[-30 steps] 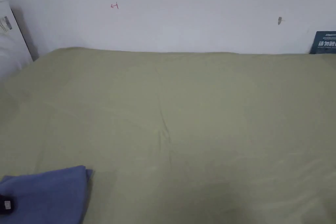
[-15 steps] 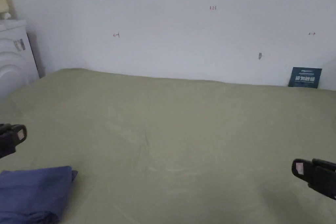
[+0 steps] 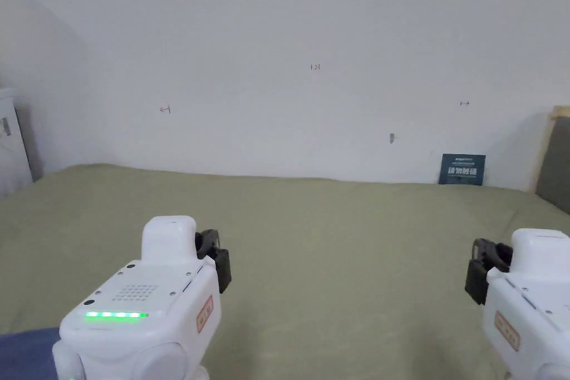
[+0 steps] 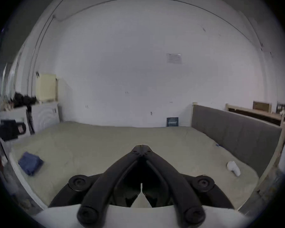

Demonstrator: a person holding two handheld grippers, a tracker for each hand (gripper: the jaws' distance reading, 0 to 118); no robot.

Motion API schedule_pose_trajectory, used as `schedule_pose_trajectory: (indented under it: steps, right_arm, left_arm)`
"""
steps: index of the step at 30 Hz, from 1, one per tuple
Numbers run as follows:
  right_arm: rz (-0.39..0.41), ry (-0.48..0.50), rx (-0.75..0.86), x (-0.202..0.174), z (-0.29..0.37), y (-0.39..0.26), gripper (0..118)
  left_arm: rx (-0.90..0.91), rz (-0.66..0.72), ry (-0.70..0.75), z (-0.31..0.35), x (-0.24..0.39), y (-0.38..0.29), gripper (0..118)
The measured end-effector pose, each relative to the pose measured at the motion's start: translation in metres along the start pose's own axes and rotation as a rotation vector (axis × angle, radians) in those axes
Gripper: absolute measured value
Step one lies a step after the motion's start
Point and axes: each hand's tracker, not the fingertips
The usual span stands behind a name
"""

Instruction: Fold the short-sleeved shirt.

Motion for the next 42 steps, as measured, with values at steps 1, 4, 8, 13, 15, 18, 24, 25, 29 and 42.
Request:
schedule_pose_trajectory:
  steps: [1, 4, 8, 13, 15, 18, 24, 25, 29, 42]
  right_arm:
    - [0.028, -0.001, -0.02, -0.002, -0.001, -0.002, 0]
    - [0.018, 0.011, -0.011, -0.006, 0.0, -0.006, 0]
    - [0.022, 0.008, -0.025, -0.006, -0.004, -0.004, 0]
    - [0.003, 0.009, -0.038, -0.002, -0.006, 0.007, 84]
    - [0.009, -0.023, 0.079, 0.002, -0.002, 0.009, 115]
    - [0.006, 0.023, 0.017, -0.002, -0.004, 0.002, 118]
    - [0.016, 0.042, 0.069, -0.006, 0.003, 0.001, 118]
    - [0.02, 0.041, 0.075, -0.006, 0.004, 0.002, 118]
    - [0.043, 0.061, 0.076, -0.009, 0.001, 0.005, 118]
    - [-0.036, 0.047, 0.154, 0.007, 0.007, 0.004, 118]
  left_arm:
    - [-0.018, -0.017, 0.016, -0.002, 0.005, 0.0, 0]
    - [-0.011, -0.049, 0.026, 0.0, 0.008, -0.003, 0]
    - [-0.014, -0.093, -0.014, 0.0, 0.006, 0.003, 2]
    - [0.031, -0.173, 0.033, 0.001, 0.006, 0.008, 86]
    - [0.026, -0.161, 0.031, -0.001, 0.005, 0.009, 118]
    - [0.042, -0.102, 0.012, -0.007, -0.002, 0.01, 118]
    - [0.003, -0.108, 0.018, -0.014, 0.001, 0.001, 118]
    - [0.0, -0.113, 0.017, -0.013, 0.0, 0.001, 118]
    - [0.009, -0.126, 0.024, -0.012, -0.003, 0.0, 118]
    - [0.057, -0.095, 0.036, -0.007, -0.013, 0.011, 118]
